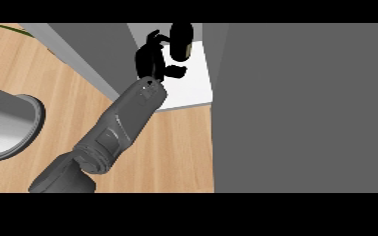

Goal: Pick up the wine, place it into the cabinet and close the cabinet

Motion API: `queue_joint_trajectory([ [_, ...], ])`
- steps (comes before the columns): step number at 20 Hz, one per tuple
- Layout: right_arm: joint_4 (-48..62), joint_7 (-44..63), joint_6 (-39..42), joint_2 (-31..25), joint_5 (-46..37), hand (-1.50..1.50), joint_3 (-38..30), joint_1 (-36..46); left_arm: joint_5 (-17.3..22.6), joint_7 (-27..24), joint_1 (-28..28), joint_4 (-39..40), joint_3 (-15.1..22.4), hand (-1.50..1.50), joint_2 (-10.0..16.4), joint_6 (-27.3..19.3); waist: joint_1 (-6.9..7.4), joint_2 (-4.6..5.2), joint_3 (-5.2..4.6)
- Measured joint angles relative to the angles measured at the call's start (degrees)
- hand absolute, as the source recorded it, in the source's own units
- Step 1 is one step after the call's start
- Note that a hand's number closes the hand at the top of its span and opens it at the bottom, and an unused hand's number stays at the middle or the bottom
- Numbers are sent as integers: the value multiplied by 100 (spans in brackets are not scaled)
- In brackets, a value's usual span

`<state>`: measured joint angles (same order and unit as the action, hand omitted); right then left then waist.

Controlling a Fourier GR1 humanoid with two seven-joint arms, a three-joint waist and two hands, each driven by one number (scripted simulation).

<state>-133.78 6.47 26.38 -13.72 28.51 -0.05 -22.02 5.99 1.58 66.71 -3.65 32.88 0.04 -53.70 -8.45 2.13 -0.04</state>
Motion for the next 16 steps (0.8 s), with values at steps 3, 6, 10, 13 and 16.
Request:
queue_joint_trajectory([
  [3, -8, 5, -7, -7, 17, -150, 56, 26, -97, 152, -3, 99, 89, -150, 0, 3, -10, 12, -3],
  [6, -3, 6, -20, 10, 29, -150, 94, -24, -159, 255, -63, 79, 141, -150, -2, 8, 18, 5, -5],
  [10, -10, 9, -20, -33, 57, -150, 81, -16, -148, 278, -156, -56, 114, -150, -2, -6, 50, 2, -9],
  [13, -13, 13, -47, -40, 75, -150, 71, -72, -14, 4, -253, -322, -49, -150, -2, -26, 123, -10, -15],
  [16, -23, 46, -107, -47, 95, -150, 88, -71, 134, -298, -320, -588, -229, -150, -3, 0, 195, -27, -17],
])
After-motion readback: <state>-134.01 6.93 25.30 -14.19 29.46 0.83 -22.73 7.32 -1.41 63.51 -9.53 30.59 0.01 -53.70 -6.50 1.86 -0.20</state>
